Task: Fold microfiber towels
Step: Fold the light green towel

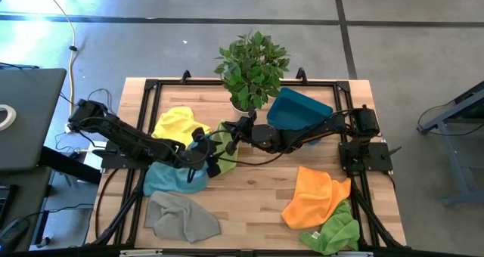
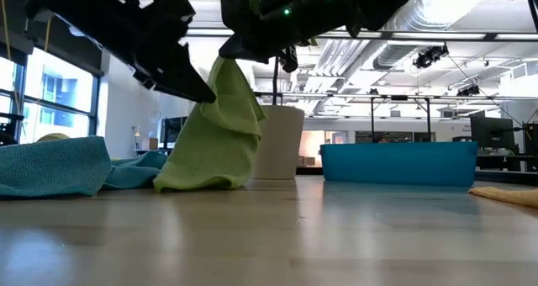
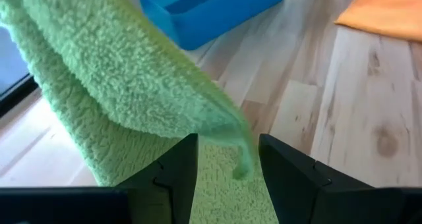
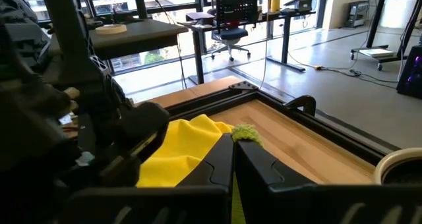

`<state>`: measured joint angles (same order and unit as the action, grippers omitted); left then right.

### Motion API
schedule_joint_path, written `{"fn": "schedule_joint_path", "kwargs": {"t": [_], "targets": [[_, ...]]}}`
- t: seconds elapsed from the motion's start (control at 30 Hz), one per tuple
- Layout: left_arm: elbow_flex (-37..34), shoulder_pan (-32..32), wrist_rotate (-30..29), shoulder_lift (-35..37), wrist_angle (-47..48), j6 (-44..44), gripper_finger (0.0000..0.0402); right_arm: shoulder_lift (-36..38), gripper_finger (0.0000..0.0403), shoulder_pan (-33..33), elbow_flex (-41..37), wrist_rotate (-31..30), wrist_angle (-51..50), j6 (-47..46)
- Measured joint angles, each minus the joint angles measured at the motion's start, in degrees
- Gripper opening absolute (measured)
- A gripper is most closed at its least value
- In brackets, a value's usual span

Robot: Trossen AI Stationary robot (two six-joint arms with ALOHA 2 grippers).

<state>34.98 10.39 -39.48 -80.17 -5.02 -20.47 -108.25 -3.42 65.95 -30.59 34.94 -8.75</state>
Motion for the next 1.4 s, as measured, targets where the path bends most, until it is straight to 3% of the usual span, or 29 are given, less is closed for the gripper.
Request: {"fn": "schedule_joint_path", "kwargs": {"t": [0.3,0.63,0.8,0.9,1.2,1.4], "targets": [[0.0,-0.3,-1.0,-0.9,-2.6,-1.4,0.0134,0.0,0.0000,0.0,0.0,-1.0,0.0,-0.1],[0.0,-0.2,-2.5,-0.9,-2.6,-1.5,0.0009,0.0,0.0000,0.0,0.0,-1.2,0.0,0.5],[0.0,0.0,2.7,0.0,-2.5,-2.2,0.0008,0.0,0.0000,-0.1,0.0,-0.1,0.0,2.8],[0.0,0.8,5.6,1.1,-2.6,-3.9,0.0002,0.0,0.0008,-0.2,0.0,4.2,-1.1,4.6],[0.0,5.0,14.9,4.6,2.4,-7.0,0.0002,0.0,0.0105,-0.8,0.0,16.1,-23.8,4.7],[0.0,6.9,17.4,4.8,11.0,-13.9,0.0001,0.0,0.0138,-2.4,-0.1,16.6,-37.6,4.7]]}}
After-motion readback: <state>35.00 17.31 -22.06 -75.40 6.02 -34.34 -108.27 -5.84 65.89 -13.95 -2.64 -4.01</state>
